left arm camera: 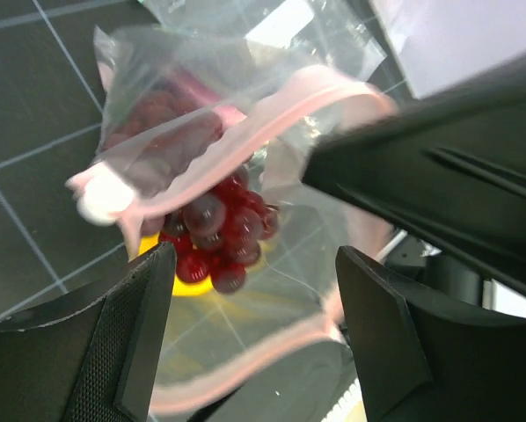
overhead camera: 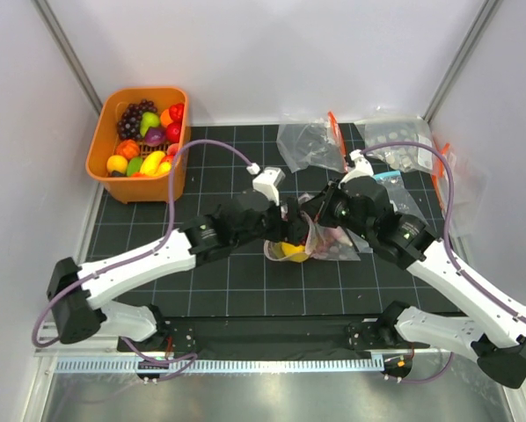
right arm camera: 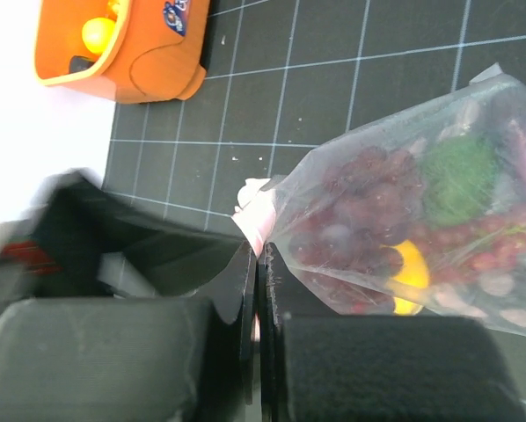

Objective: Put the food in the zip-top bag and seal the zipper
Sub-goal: Place the fake fruit in the zipper food storage bag, then adjust the zipper food storage bag at the center of the board.

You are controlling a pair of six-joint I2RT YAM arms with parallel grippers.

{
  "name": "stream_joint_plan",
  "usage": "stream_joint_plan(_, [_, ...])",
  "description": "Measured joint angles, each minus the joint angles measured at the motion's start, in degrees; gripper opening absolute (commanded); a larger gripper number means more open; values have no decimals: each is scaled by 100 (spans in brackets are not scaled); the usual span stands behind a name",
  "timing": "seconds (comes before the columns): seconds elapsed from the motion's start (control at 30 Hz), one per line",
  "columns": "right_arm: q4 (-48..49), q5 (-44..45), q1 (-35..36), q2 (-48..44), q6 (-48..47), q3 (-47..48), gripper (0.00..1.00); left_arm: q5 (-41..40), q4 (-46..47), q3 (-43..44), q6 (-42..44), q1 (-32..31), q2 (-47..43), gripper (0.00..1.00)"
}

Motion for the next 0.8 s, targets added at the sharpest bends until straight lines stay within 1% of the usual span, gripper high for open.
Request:
stream_joint_plan(0.17, [-103, 190, 17, -52, -94, 0, 1, -74, -363, 0, 57, -33, -726, 77])
stream_joint_plan(0.33, [-127, 275, 17, -55, -116, 0, 1, -280, -981, 0, 138, -37, -1099, 77])
stream_joint_plan(0.5, [-127, 295, 20, -55, -122, 0, 1, -577, -1427, -210, 146, -37, -1126, 77])
stream_joint_plan(0.6, [-127, 295, 17, -55, -122, 0, 1, -629, -1495, -439, 129, -37, -949, 78])
stream_joint_plan(0.63, [-127, 293, 17, -55, -122, 0, 1, -662, -1521, -466, 127, -37, -868, 77])
stream_joint_plan(0.7, [-125, 293, 17, -55, -122, 0, 1, -739, -1545, -487, 125, -35, -629, 71])
stream_joint_plan(0.77, [-127, 291, 20, -55, -125, 0, 1, -789, -1545, -496, 114, -28, -398, 55])
stream_joint_plan(0.8, [-127, 289, 20, -52, -138, 0, 1, -796, -1539, -516, 107, -24, -304, 33])
